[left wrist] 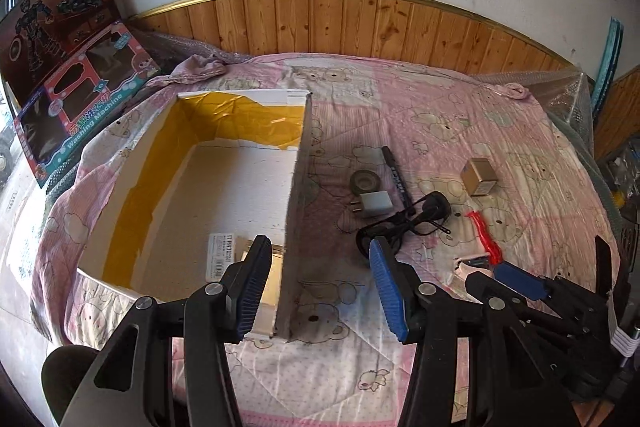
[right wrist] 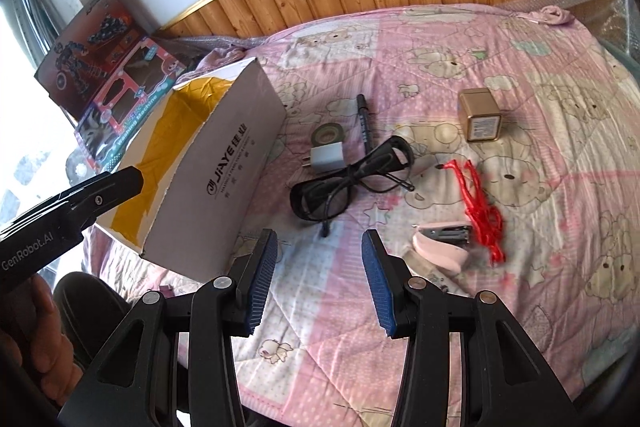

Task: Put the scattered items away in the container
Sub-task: 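Move both tools back toward the remaining items on the quilt, then close the right tool on the pink stapler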

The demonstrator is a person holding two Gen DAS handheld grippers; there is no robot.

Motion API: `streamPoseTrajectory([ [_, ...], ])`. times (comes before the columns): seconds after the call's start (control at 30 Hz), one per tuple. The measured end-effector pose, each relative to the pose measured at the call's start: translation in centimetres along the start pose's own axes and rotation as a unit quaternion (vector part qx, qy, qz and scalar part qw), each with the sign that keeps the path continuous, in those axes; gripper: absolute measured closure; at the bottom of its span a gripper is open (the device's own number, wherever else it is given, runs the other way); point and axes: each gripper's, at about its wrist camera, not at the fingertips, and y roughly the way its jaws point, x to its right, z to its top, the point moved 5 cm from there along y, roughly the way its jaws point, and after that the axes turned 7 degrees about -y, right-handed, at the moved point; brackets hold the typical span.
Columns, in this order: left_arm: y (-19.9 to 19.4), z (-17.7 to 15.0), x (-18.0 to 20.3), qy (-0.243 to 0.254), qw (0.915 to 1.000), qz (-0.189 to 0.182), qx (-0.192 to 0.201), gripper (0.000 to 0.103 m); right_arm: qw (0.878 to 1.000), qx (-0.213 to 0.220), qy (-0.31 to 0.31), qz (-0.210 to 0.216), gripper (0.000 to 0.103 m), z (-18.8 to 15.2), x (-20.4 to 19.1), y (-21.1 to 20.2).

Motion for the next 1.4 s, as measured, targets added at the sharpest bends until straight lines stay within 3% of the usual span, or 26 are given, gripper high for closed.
streamPoseTrajectory([
  [0.33, 1.8, -2.3, 5.3, 0.034, 0.9983, -0.036, -0.032, 0.051, 0.999, -0.016, 0.043, -0.03, 0.056, -2.7, 5.0, -1.0],
  [0.8, 6.2, -5.4, 7.8, 0.035, 0.9898, -0.099, -0.097, 0.051, 0.993, -0.047, 0.1, -0.05, 0.056, -4.6, 9.1, 0.4],
  [1.13, 9.5, -7.5, 8.7, 0.026, 0.9836, -0.115, -0.136, 0.051, 0.987, -0.097, 0.127, -0.004, 0.063, -5.0, 10.2, 5.3],
  [1.3, 10.7, -7.5, 7.6, 0.006, 0.9831, -0.113, -0.144, 0.051, 0.985, -0.111, 0.134, -0.007, 0.063, -4.5, 10.6, 8.4],
  [1.37, 11.1, -7.5, 7.2, 0.001, 0.9827, -0.112, -0.147, 0.051, 0.983, -0.11, 0.147, 0.001, 0.069, -4.1, 10.8, 9.0],
  [1.4, 11.3, -7.5, 7.1, -0.001, 0.9825, -0.113, -0.148, 0.051, 0.981, -0.103, 0.164, 0.024, 0.078, -3.8, 10.7, 9.0],
])
